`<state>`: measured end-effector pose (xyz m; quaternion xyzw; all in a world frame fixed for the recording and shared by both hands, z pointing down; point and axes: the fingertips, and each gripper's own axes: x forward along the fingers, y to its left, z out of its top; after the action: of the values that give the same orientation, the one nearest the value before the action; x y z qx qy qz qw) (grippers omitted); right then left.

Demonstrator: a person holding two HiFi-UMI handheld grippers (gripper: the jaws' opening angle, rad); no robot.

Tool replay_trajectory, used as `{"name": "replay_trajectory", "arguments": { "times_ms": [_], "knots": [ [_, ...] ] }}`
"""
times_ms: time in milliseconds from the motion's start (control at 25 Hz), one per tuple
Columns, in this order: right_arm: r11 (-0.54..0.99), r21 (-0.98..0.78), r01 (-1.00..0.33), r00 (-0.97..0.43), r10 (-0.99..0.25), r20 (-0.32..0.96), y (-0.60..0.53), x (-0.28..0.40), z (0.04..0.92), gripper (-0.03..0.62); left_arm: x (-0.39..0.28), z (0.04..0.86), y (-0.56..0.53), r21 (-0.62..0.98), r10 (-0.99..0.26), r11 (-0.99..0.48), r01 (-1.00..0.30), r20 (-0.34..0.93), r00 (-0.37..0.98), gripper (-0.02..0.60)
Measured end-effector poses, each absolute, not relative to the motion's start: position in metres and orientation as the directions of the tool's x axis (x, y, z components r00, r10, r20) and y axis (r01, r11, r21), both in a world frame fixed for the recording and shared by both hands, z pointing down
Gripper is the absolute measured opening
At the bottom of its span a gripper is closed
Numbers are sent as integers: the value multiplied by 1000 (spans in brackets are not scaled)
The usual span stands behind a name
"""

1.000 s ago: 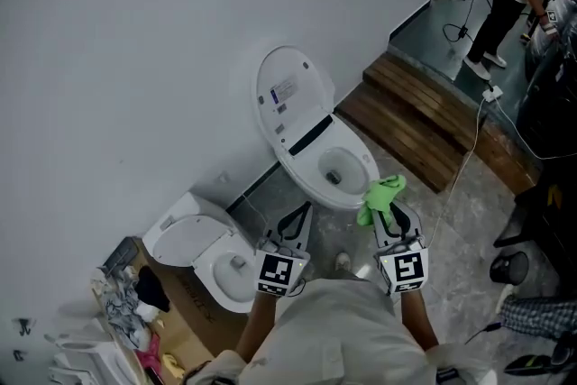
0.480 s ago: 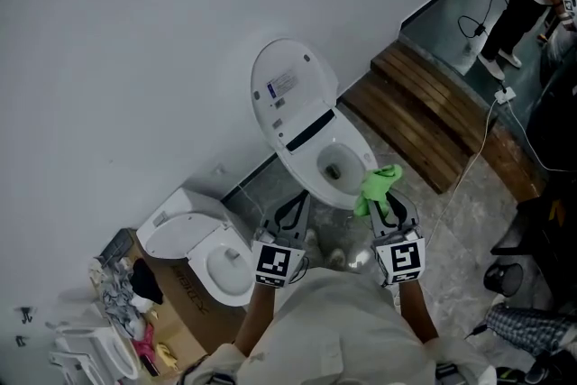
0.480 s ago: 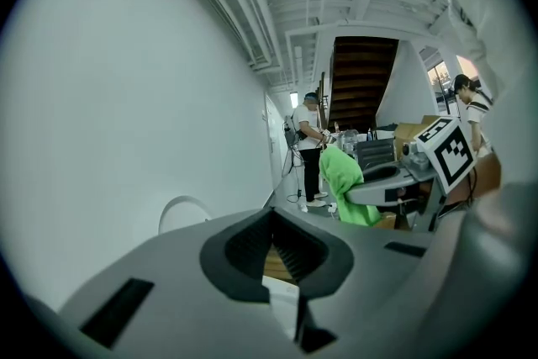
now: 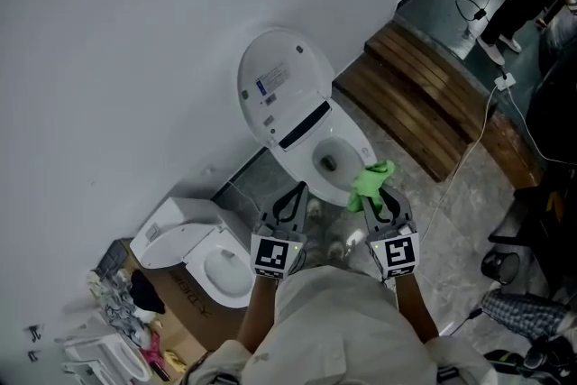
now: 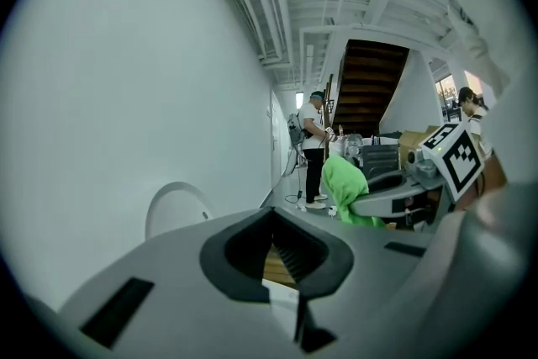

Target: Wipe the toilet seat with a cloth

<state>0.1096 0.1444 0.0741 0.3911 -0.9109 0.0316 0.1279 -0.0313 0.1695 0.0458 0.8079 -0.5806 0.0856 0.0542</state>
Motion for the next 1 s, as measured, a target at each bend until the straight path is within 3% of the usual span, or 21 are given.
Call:
{"name": "replay_trajectory", "arguments": {
  "times_ms": [440, 1000],
  "knots": [
    [675, -13, -737, -630, -680, 375, 68, 50, 144, 98, -79, 128, 79, 16, -890, -382, -924, 264, 373, 12],
    [664, -74, -744, -575, -580, 578, 39, -6, 305, 97, -115, 282, 39, 126, -798, -414, -901, 426, 426, 12]
  ]
}}
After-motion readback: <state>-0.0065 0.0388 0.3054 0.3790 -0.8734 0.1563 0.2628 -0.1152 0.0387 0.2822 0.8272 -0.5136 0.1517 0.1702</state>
